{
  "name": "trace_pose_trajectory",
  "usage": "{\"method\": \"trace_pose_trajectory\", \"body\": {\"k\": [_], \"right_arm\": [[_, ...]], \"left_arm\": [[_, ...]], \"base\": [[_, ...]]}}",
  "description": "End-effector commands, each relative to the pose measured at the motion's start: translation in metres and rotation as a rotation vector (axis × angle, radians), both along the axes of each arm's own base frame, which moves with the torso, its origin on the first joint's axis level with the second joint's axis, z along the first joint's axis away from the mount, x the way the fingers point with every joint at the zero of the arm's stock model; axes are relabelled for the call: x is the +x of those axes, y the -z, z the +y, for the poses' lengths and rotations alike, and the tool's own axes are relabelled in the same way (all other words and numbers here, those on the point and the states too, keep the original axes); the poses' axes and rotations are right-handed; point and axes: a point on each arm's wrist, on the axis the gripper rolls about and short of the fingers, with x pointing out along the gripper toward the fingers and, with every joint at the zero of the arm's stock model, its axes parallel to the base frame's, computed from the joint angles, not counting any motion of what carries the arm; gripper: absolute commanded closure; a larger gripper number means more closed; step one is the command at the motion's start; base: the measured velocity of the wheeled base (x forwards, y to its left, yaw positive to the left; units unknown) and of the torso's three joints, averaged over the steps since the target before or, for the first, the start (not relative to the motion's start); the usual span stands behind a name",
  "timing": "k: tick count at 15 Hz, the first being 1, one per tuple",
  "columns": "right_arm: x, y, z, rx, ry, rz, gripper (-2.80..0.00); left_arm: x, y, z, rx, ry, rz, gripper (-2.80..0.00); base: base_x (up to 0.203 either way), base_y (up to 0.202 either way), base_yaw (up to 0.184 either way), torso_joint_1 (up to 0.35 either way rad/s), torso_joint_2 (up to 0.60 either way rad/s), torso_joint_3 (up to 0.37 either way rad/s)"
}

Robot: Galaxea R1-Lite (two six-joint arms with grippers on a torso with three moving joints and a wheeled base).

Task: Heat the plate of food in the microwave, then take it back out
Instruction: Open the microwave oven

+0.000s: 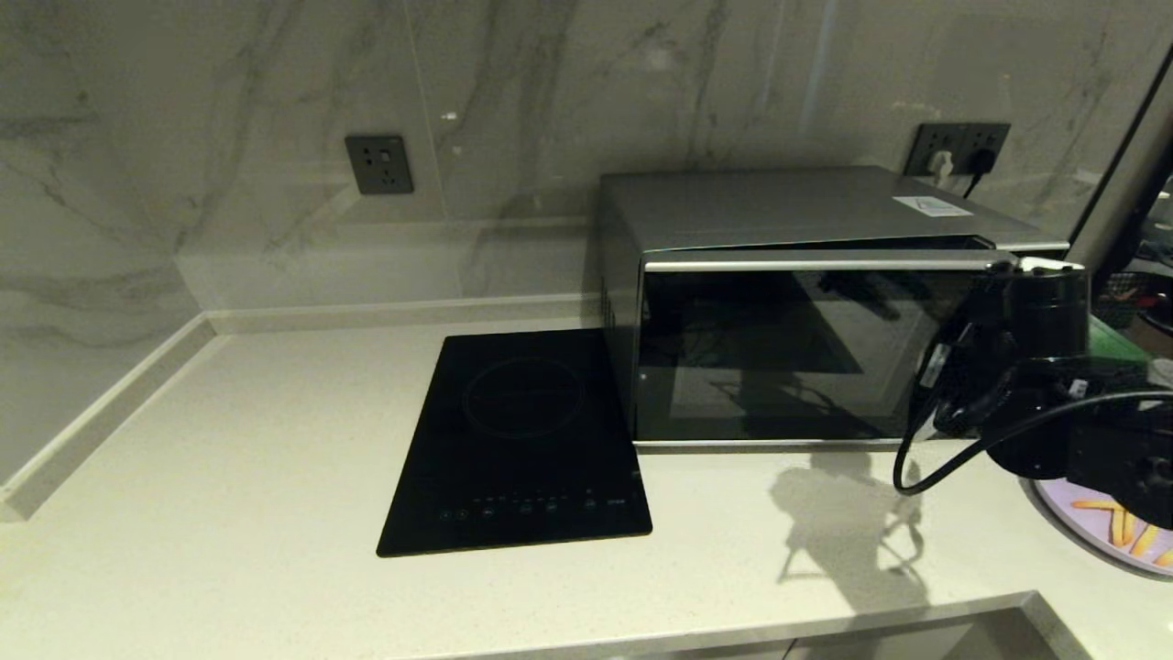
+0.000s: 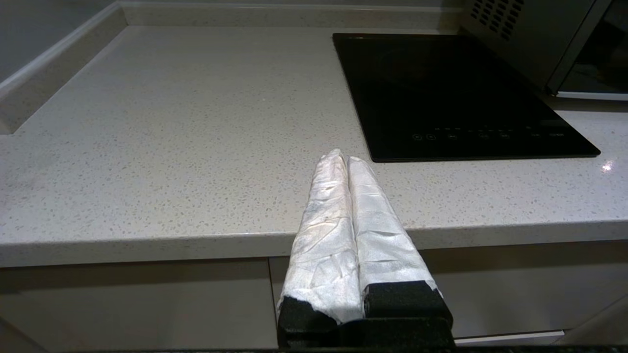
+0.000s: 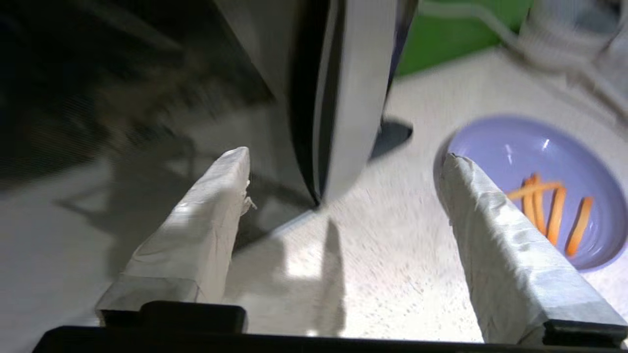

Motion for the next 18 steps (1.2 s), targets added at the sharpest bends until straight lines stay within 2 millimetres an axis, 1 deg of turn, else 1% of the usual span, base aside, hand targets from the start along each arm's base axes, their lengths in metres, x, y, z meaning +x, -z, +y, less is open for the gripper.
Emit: {"method": "trace_pose_trajectory", "body": {"k": [1,3,4,5,6,8,11,13,17,18], "right_arm": [[-0.034,-0.059,0.003,0.008,-0.022,-0.171,-2.8],[-0.051,-0.106,-0.001,-0.066,-0.049,-0.246,-2.8],[-0.058,-0.124,-0.003,-0.118,-0.08,-0.256,-2.8],[-0.061,-0.135,-0.005,-0.166,-0.119,-0.25,-2.8],[-0.061,-0.14,-0.009,-0.195,-0.127,-0.234,-2.8],[-0.054,-0.148,-0.015,-0.217,-0.129,-0.18,-2.8],[-0.039,-0.151,-0.034,-0.23,-0.169,-0.028,-2.8],[-0.038,-0.156,-0.043,-0.184,-0.242,0.031,-2.8],[-0.043,-0.181,-0.058,-0.062,-0.355,0.117,-2.8],[-0.043,-0.184,-0.059,-0.037,-0.38,0.133,-2.8]], "left_arm": [[0.0,0.0,0.0,-0.001,0.0,0.0,0.0],[0.0,0.0,0.0,-0.001,-0.001,0.0,0.0],[0.0,0.0,0.0,-0.001,0.0,0.0,0.0],[0.0,0.0,0.0,-0.001,-0.001,0.0,0.0],[0.0,0.0,0.0,-0.001,0.0,0.0,0.0],[0.0,0.0,0.0,-0.001,-0.001,0.0,0.0],[0.0,0.0,0.0,-0.001,0.0,0.0,0.0],[0.0,0.0,0.0,-0.001,-0.001,0.0,0.0],[0.0,0.0,0.0,-0.001,0.0,0.0,0.0],[0.0,0.0,0.0,-0.001,0.0,0.0,0.0]], "base": [[0.0,0.0,0.0,0.0,0.0,0.0],[0.0,0.0,0.0,0.0,0.0,0.0],[0.0,0.0,0.0,0.0,0.0,0.0],[0.0,0.0,0.0,0.0,0.0,0.0],[0.0,0.0,0.0,0.0,0.0,0.0],[0.0,0.0,0.0,0.0,0.0,0.0],[0.0,0.0,0.0,0.0,0.0,0.0],[0.0,0.0,0.0,0.0,0.0,0.0],[0.0,0.0,0.0,0.0,0.0,0.0],[0.0,0.0,0.0,0.0,0.0,0.0]]}}
